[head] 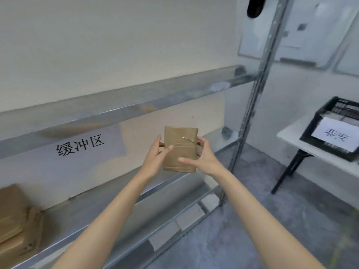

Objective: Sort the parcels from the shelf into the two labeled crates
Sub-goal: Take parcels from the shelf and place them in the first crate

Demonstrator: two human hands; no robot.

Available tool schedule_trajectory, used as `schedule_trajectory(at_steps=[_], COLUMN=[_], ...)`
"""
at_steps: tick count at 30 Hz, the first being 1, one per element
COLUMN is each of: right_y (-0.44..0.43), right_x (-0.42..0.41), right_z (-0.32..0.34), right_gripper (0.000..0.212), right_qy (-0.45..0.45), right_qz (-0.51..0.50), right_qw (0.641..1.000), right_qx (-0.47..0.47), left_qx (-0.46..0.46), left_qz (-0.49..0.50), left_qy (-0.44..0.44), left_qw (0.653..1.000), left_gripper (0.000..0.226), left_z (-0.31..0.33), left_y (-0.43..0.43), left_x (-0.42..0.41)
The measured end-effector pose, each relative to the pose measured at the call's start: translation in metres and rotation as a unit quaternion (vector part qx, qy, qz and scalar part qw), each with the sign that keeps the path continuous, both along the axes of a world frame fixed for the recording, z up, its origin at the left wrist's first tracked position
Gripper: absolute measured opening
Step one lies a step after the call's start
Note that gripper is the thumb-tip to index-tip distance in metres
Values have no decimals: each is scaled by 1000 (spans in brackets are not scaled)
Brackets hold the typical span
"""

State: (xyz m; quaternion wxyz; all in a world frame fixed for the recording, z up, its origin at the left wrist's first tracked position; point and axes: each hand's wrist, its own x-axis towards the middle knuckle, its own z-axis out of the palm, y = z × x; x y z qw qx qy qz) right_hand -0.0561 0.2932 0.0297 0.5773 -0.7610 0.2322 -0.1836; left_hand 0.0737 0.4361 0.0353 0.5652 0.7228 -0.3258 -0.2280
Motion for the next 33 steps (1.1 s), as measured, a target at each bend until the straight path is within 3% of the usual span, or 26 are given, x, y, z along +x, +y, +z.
schedule_trajectory(at_steps=[3, 6, 9, 12, 18, 22, 30, 33], right_y=[-40, -85, -133, -179, -250, -285, -329, -349], right_x=[-47, -98, -154, -214, -332, -400, -486, -514], right_z=[14, 26, 33, 41, 57, 57, 54, 48], right_gripper=[136, 149, 135, 96, 118, 87, 62, 54], right_qy=[-26, -19, 0, -22, -51, -76, -76, -51], right_qz=[-62, -143, -194, -226, -305, -342, -438, -473], right_qw=[998, 989, 978, 969, 947, 933, 888, 868], right_qx=[-9, -43, -72, -101, -81, -81, -116, -140], left_qx=[-2, -38, -74, -88, -97, -98, -68, -69], left_qz=[-45, -108, -155, -185, -257, -300, -355, -363], left_qy=[-13, -28, -28, -3, 31, 55, 18, -4], left_qw=[999, 993, 985, 979, 961, 947, 932, 929], left_gripper=[90, 65, 48, 46, 46, 41, 69, 67], left_z=[14, 21, 29, 40, 49, 53, 45, 40], left_y=[-58, -118, -182, -243, -341, -388, -460, -491], left_x=[-37, -84, -136, -191, -296, -356, -429, -453])
